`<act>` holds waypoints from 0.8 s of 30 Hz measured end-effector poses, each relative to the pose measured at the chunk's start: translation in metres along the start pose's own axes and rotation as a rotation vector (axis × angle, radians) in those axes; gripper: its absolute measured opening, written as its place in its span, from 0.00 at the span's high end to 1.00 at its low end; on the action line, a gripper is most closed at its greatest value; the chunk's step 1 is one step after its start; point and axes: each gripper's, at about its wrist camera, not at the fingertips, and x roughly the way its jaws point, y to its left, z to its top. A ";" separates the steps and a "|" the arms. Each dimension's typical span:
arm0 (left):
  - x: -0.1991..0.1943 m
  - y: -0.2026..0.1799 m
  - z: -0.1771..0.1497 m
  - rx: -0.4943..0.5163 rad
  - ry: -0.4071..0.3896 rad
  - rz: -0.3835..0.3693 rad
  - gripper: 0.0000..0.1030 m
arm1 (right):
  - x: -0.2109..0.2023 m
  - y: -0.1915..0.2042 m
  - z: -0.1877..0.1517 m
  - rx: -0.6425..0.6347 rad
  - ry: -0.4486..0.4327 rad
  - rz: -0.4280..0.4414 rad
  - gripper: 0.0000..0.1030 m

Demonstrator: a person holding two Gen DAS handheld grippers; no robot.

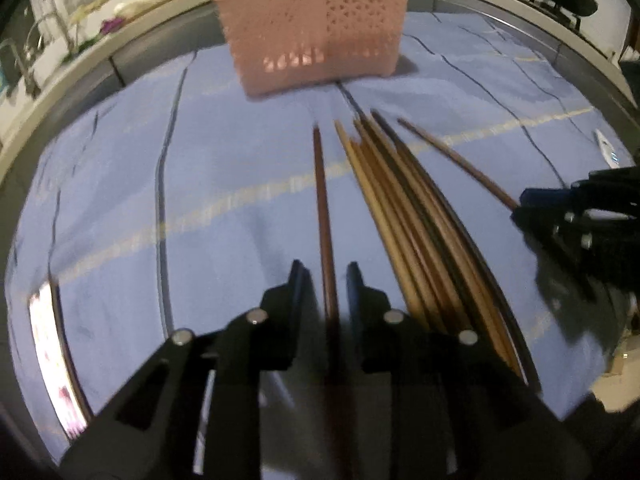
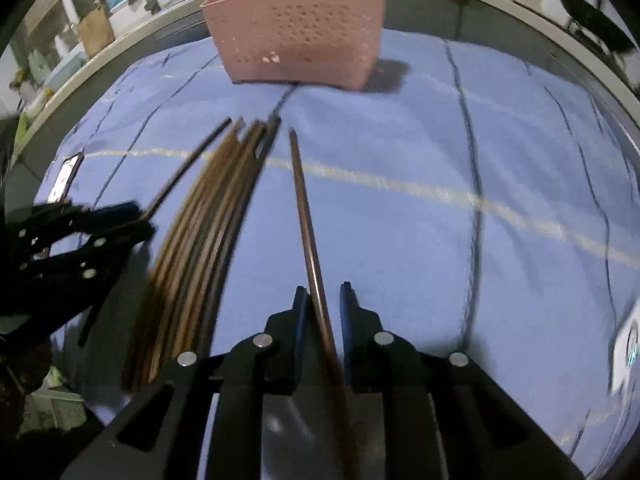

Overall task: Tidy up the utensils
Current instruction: 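Carry chopsticks to the pink caddy and drop them in with both tools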

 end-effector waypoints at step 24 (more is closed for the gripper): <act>-0.201 0.102 0.156 -0.158 -0.621 -0.307 0.96 | -0.169 -0.026 0.177 -0.033 -0.520 0.503 0.95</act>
